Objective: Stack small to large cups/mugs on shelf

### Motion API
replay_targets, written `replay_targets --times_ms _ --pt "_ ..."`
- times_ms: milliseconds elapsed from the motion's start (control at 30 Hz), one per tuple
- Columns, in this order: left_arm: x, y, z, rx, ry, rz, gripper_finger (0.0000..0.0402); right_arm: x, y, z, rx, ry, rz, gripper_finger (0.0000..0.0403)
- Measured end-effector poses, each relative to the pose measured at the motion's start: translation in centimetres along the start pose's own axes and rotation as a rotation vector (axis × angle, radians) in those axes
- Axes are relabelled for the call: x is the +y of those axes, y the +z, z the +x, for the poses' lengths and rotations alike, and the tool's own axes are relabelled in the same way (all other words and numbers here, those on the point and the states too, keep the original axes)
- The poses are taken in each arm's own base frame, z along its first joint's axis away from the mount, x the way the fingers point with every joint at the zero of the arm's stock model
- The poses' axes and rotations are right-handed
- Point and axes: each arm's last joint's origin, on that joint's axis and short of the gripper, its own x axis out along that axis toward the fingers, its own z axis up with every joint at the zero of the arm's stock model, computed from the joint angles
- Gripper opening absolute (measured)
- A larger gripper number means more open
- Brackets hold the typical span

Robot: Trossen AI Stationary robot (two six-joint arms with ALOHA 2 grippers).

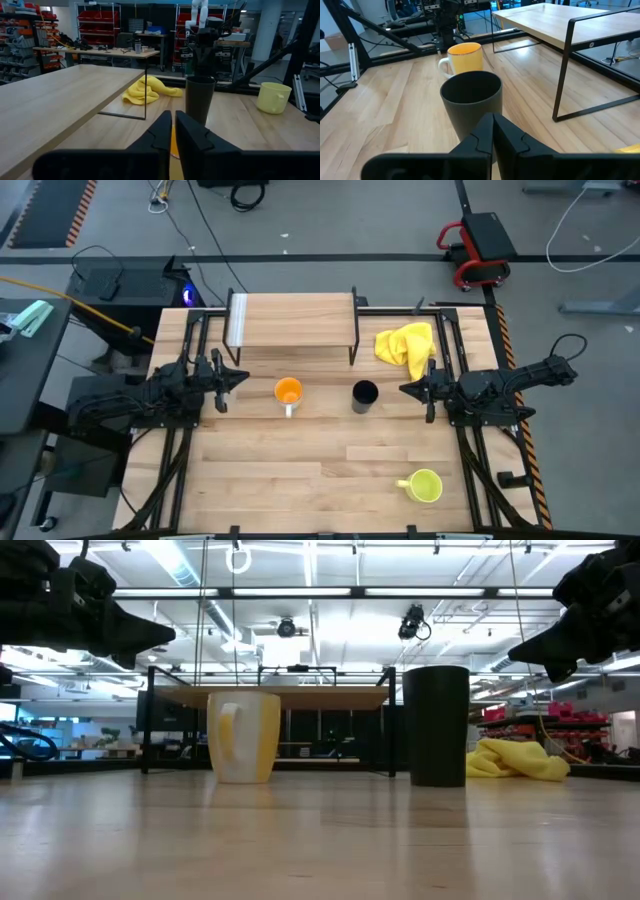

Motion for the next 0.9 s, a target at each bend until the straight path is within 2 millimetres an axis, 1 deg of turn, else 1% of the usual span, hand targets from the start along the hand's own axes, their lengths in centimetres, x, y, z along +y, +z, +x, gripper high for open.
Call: replay_targets --times_ms 133,500,900 --pt "0.0 0.0 0.0 0.001 0.001 0.0 0.0036 0.0 0.0 0.0 0.0 0.0 0.0 0.0017" --pt "0.0 -0.01 0.0 0.001 0.0 0.0 0.0023 0.0 0.0 0.0 0.0 0.0 0.0 0.0017" --pt "0.0 -0.01 0.0 0.001 0.0 0.0 0.0036 0.0 0.0 0.0 0.0 0.0 0.0 0.0017"
